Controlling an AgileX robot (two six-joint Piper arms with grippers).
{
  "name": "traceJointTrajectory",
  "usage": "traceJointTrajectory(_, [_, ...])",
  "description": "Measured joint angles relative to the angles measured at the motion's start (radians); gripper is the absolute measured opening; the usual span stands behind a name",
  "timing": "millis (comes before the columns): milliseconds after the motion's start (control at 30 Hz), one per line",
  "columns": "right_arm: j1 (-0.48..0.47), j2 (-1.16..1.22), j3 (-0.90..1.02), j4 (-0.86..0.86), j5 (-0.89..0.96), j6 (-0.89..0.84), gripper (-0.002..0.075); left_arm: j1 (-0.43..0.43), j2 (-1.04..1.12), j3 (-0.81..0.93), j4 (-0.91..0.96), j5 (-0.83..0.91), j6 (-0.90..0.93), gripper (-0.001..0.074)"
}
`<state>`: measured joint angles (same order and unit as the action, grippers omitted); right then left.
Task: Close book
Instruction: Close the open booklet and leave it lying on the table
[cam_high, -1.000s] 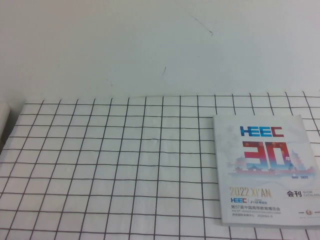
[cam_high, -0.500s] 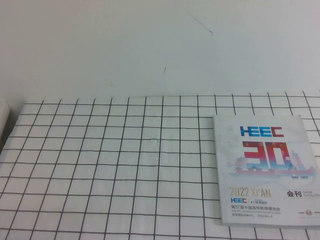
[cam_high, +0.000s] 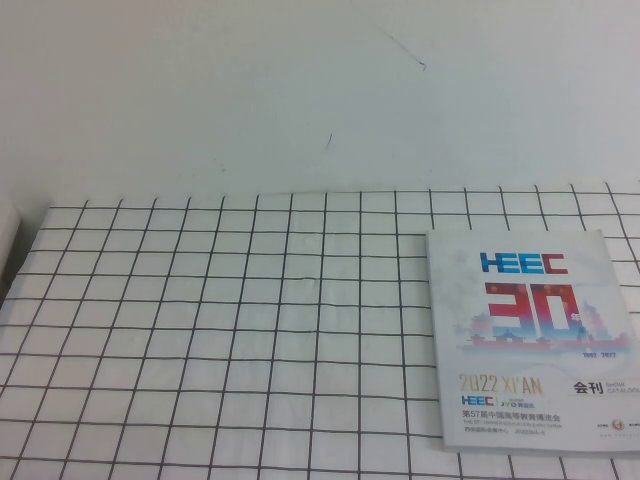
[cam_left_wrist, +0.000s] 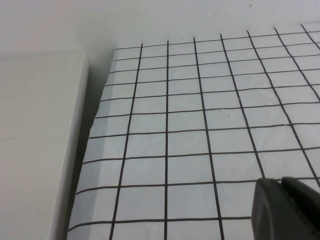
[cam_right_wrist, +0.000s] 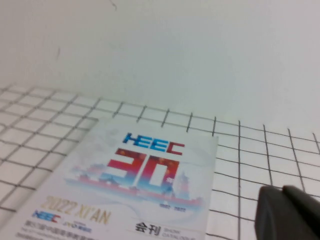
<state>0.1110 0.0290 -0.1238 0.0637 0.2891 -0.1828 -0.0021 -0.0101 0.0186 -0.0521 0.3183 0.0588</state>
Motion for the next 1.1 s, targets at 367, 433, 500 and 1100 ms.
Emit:
traceJointTrajectory(367, [-0.012, -0.041, 0.150, -0.130, 0.027, 0.083, -0.0003, 0.000, 0.000, 0.000, 0.000, 0.002, 0.000, -0.0004])
traceJointTrajectory(433, [-0.012, -0.041, 0.148, -0.132, 0.046, 0.090, -0.0003, 0.000, -0.001, -0.001, 0.000, 0.003, 0.000, -0.0004])
traceJointTrajectory(500, [-0.012, -0.041, 0.144, -0.134, 0.059, 0.088, -0.0003, 0.000, -0.001, -0.001, 0.000, 0.005, 0.000, -0.0004])
traceJointTrajectory(1100, [-0.012, -0.041, 0.145, -0.134, 0.063, 0.086, -0.0003, 0.003, -0.001, -0.001, 0.002, 0.005, 0.003, -0.0004])
